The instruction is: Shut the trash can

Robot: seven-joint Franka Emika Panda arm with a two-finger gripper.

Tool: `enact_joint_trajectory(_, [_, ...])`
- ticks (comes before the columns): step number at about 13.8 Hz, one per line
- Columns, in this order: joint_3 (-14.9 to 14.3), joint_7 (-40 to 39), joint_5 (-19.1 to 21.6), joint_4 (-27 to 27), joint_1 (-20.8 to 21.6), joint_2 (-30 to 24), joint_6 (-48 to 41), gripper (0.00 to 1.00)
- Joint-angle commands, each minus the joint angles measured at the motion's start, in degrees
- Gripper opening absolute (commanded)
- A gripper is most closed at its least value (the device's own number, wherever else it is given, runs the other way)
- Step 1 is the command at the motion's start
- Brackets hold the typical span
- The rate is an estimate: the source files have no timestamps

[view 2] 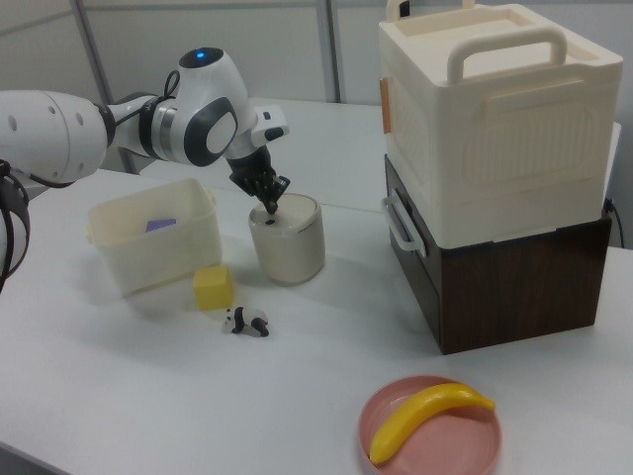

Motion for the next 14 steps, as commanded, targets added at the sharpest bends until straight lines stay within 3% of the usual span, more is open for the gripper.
enact_joint_trajectory(1, [0.4,-0.8,-0.3,-4.5,0.4,-1.0,-0.4,0.0])
enact_joint_trajectory(5, [0.5,-0.8,0.1,-4.5,0.2,-4.8,-4.5,0.0])
enact_joint_trajectory(6, [0.5,-1.0,0.2,-4.4,0.0,-6.3,-7.6,0.07])
enact_joint_trajectory(7, [0.6,-1.2,0.3,-4.5,-0.2,-8.7,-11.9,0.44])
enact_joint_trajectory(9, [1.3,-1.1,0.3,-4.6,-0.3,-12.4,-19.4,1.0])
enact_joint_trajectory(14, [2.1,-1.2,-0.4,-5.9,-0.5,-18.3,-32.5,1.0])
